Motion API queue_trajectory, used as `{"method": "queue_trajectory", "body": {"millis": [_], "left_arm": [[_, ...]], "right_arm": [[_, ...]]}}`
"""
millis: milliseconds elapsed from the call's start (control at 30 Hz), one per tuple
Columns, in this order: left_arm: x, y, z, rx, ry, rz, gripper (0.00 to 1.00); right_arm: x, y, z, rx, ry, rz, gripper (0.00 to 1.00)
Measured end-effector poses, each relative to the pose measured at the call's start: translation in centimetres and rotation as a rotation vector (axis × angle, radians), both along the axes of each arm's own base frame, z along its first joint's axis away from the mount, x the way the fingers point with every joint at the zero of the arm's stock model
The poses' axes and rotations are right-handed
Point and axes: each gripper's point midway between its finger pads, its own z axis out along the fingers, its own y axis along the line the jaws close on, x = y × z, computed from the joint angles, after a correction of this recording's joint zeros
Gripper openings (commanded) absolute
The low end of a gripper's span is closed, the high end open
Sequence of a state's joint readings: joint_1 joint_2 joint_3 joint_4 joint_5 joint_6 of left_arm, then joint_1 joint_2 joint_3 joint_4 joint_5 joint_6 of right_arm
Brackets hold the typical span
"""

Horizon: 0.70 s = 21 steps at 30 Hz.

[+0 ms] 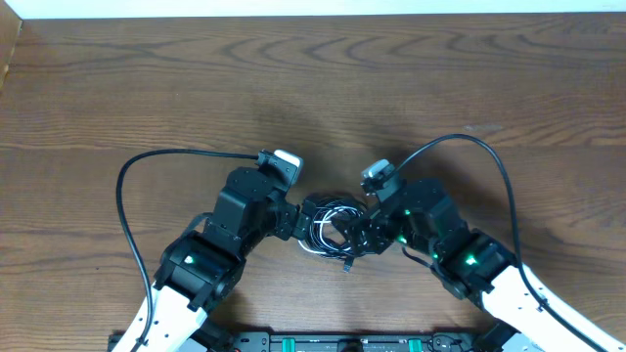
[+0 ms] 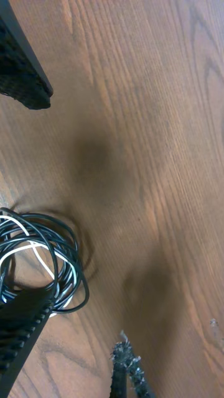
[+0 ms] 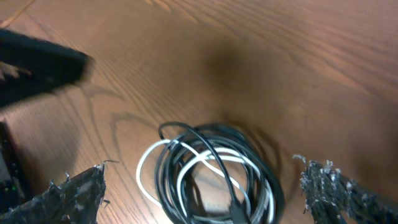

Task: Untangle cables
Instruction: 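Raise both grippers and open them toward the cable bundle, then close both grippers on the cable bundle from opposite sides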

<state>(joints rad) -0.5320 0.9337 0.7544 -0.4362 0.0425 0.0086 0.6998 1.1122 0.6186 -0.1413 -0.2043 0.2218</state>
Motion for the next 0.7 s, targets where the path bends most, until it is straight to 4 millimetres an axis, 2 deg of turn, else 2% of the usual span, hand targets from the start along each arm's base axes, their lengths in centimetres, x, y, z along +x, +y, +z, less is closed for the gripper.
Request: {"method": "queue_trajectory", "body": {"millis": [267,467,700], "left_arm": [[0.4,0.1,0.3,0.004,-0.022,0.014,0.98],[1.7,1.6,1.0,0.062,-0.089,0.093,0.99],[2.7,2.5,1.1,0.098,-0.121,0.152,0.99]], "right_arm": [[1.3,-1.0,-3.3,-0.139,0.002,-0.051,0.99],[3.3,-2.7,-6.1,-0.307,-0.056,-0.109,0.99],[4.8,-3.1,-8.8,-0.406,-0.084,-0.122,0.99]]}}
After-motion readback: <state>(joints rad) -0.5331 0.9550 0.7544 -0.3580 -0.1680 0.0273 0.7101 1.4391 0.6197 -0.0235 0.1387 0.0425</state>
